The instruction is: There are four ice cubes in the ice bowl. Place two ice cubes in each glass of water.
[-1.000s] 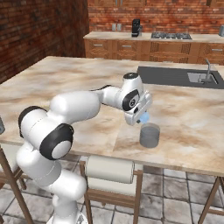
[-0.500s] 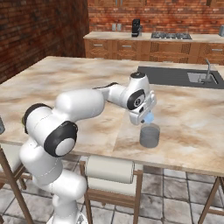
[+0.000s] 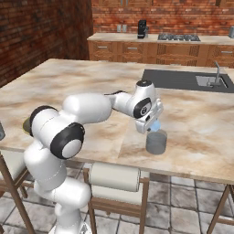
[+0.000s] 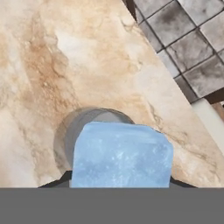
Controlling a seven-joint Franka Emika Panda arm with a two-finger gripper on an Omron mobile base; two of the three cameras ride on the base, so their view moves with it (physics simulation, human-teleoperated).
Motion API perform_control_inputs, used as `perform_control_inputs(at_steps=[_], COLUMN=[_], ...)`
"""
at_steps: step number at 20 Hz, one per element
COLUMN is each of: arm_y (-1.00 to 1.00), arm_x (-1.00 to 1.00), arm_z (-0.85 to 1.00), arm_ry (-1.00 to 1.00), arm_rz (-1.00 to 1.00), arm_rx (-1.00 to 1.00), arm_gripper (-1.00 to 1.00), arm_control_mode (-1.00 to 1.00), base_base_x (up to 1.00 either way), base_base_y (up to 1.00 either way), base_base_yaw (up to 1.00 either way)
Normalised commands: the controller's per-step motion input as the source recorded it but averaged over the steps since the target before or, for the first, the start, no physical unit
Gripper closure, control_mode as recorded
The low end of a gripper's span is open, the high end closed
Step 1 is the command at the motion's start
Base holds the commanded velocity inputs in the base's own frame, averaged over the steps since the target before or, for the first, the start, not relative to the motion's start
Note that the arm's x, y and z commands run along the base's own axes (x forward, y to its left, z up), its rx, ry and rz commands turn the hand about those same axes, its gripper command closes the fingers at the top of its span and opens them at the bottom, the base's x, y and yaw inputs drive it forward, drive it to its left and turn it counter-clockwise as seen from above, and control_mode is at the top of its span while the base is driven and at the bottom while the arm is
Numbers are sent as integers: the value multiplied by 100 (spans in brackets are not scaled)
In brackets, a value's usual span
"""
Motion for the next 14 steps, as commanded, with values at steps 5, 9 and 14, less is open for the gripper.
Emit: perform_control_inputs(at_steps=[5,9,14], arm_y=[0,-12,-20], arm_x=[23,24,23], arm_z=[-21,-20,-19], arm_ry=[0,0,0], arm_rz=[0,0,0], arm_rx=[0,0,0], arm_gripper=[100,100,100], arm_control_mode=[-100,-100,-100], base_base_x=[0,0,0], base_base_y=[0,0,0], base_base_yaw=[0,0,0])
